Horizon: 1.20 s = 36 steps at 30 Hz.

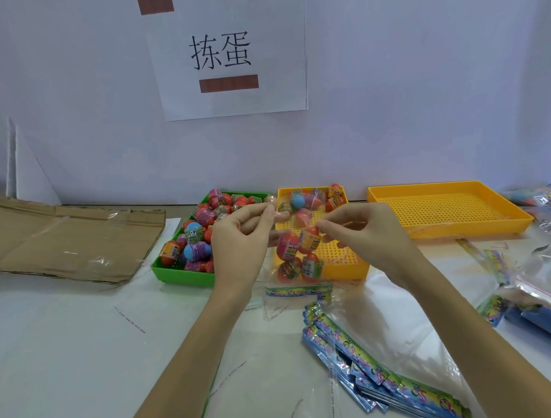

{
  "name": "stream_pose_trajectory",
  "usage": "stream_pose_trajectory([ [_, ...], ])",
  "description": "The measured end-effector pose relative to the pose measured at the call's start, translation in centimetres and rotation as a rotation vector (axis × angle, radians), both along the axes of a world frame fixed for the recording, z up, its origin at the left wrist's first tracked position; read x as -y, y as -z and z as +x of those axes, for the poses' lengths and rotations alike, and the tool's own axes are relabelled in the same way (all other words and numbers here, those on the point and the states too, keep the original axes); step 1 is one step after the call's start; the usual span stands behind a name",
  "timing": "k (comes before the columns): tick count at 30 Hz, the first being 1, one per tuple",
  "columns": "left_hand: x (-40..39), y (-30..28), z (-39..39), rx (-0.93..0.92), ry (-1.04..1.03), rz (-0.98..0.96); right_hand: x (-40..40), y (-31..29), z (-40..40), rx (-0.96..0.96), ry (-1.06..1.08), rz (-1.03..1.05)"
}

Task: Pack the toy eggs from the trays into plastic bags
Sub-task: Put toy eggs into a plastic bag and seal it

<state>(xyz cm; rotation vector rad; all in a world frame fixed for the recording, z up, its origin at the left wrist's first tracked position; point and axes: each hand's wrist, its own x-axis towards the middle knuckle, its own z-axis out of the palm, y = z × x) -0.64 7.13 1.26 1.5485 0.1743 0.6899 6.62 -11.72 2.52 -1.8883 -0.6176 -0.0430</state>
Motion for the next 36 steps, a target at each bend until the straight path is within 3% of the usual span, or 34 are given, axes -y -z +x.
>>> stream_pose_trajectory([
  [5,-0.8,-0.4,0.1,-0.114,0.256,-0.221,0.4,0.0,0.4,-0.182,-0.001,0.170],
  [8,-1.2,-0.1,0.1,-0.149,0.338,-0.204,0.5,0.1,0.5,-0.220,0.007,0.179],
  [21,-1.5,0.0,0.0,-0.189,0.256,-0.279,1.8,-0.2,1.1,-0.174,-0.100,0.187],
  [36,-2.4,0.4,0.5,-0.087,0.306,-0.151,2.6,-0.3,1.7,-0.193,-0.206,0.264],
])
